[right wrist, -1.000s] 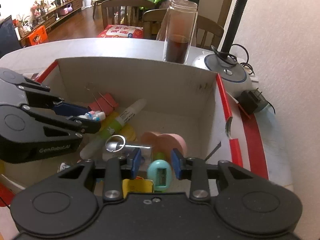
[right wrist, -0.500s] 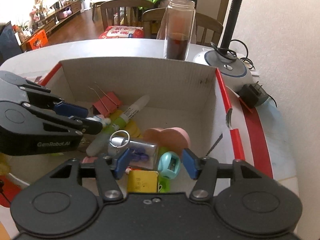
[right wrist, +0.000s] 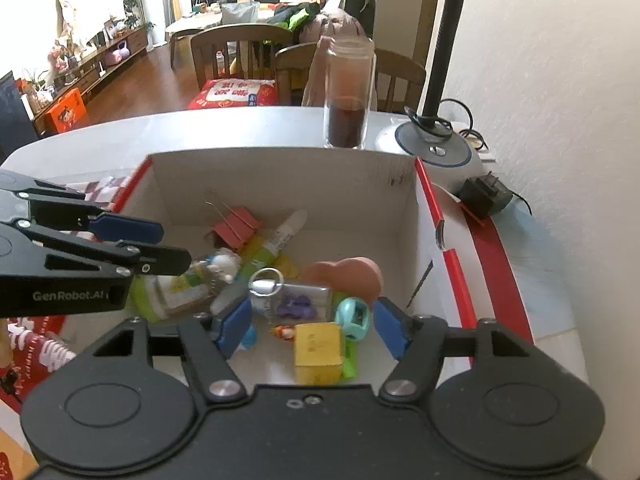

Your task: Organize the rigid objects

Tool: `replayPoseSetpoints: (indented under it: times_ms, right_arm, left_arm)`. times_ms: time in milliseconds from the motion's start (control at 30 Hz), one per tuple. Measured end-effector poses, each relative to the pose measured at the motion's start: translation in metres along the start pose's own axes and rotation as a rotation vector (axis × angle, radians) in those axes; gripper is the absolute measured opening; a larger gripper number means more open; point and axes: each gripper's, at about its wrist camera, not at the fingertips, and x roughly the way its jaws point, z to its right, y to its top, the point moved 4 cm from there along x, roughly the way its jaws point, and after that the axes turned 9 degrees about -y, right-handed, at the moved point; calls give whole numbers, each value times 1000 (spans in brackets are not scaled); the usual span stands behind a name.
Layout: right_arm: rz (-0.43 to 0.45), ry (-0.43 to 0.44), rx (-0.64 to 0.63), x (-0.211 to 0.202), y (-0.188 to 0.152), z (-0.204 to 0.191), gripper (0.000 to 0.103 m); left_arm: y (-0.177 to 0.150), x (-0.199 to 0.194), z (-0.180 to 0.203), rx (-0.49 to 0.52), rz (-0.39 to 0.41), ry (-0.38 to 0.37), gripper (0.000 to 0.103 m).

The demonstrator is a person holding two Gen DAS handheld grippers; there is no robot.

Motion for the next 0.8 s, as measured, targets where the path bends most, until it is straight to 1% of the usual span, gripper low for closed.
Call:
replayPoseSetpoints:
  times_ms: [67, 167, 233, 267, 333, 433, 567, 633, 667, 800]
  right_arm:
    - [11, -5, 0, -10, -1, -6, 71]
    - [26, -12, 8, -26, -3, -16, 72]
    - [37, -19, 18, -36, -5, -22, 73]
    - [43, -21, 22, -42, -6, -25, 74]
    - [52, -22, 33, -52, -9, -31, 75]
    - [65, -28, 48, -66, -13, -39, 78]
    - [87, -26, 80, -84, -19, -47, 85]
    - [99, -23, 97, -93, -22, -52, 87]
    - [106, -21, 106, -97, -24, -55, 88]
    - [147, -16, 134, -116, -29, -64, 97]
  left_arm:
    - [-1, -11, 0, 3, 20, -10, 31]
    - [-5, -26, 0, 15, 42, -13, 32]
    - [-7, -37, -1, 20, 59, -16, 50]
    - [-9, -44, -2, 20, 74, -19, 66]
    - [-12, -57, -3, 25, 108, -22, 67]
    - [-19, -71, -4, 33, 117, -35, 67]
    - [-28, -91, -3, 59, 135, -46, 68]
    - [-33, -101, -1, 72, 147, -55, 70]
    - [-36, -106, 0, 77, 154, -59, 73]
    - [-46, -125, 2, 93, 174, -81, 74]
